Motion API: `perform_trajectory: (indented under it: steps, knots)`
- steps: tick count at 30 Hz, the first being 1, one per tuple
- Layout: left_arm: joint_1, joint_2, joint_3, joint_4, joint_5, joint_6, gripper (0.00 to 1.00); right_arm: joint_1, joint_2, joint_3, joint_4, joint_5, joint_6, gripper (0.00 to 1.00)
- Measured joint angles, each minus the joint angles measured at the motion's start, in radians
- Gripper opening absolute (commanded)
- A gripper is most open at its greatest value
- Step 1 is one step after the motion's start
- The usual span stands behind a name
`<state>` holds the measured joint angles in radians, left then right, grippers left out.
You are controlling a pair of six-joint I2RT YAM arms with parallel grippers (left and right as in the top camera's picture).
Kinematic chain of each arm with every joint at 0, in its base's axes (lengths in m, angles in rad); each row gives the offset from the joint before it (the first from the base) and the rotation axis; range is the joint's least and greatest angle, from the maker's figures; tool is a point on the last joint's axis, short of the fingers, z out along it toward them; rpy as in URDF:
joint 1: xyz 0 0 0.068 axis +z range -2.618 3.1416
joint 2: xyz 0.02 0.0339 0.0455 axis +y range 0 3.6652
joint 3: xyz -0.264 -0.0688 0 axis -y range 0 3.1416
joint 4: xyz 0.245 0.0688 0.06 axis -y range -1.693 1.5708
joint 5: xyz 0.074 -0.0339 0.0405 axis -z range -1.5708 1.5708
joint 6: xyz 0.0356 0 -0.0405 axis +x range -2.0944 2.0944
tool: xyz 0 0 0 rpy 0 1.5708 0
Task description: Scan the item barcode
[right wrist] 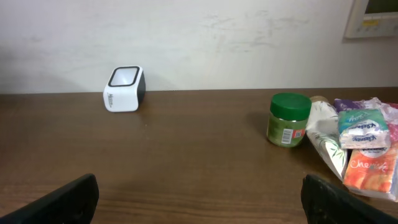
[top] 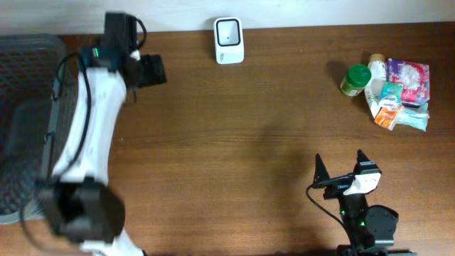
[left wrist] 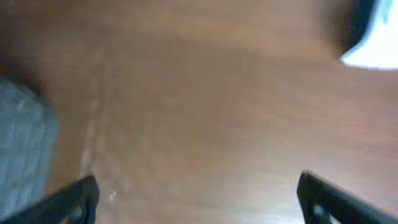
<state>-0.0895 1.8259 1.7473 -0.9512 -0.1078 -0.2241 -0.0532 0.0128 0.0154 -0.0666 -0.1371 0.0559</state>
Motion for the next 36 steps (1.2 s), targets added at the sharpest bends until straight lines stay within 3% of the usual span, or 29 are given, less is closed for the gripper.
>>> perform_trajectory:
  steps: [5, 8, 11, 16, 22, 28, 31, 36]
  knots:
    - [-0.082, -0.480, -0.587, 0.425, 0.011, 0.060, 0.99, -0.001, -0.003, -0.001, 0.000, 0.000, 0.001, 0.99]
    - [-0.088, -0.799, -0.853, 0.473, 0.010, 0.068, 0.99, -0.001, -0.003, -0.001, 0.001, 0.000, 0.000, 0.99]
    - [-0.088, -0.968, -1.004, 0.466, -0.002, 0.071, 0.99, -0.001, -0.003, -0.001, 0.001, 0.000, 0.000, 0.99]
    - [-0.088, -1.067, -1.161, 0.477, -0.006, 0.072, 0.99, -0.001, -0.003, -0.001, 0.000, 0.000, 0.000, 0.99]
    - [-0.088, -1.434, -1.425, 0.543, -0.055, 0.075, 0.99, -0.002, -0.003, -0.001, 0.001, 0.000, 0.000, 0.99]
    - [-0.056, -1.643, -1.712, 0.869, -0.063, 0.075, 0.99, -0.002, -0.003, -0.001, 0.001, 0.000, 0.000, 0.99]
    - [-0.013, -1.693, -1.730, 0.883, -0.063, 0.079, 0.99, -0.002, -0.003, -0.001, 0.001, 0.000, 0.000, 0.99]
    - [0.034, -1.781, -1.731, 0.872, 0.031, 0.230, 0.99, -0.002, -0.003, -0.001, 0.001, 0.000, 0.000, 0.99]
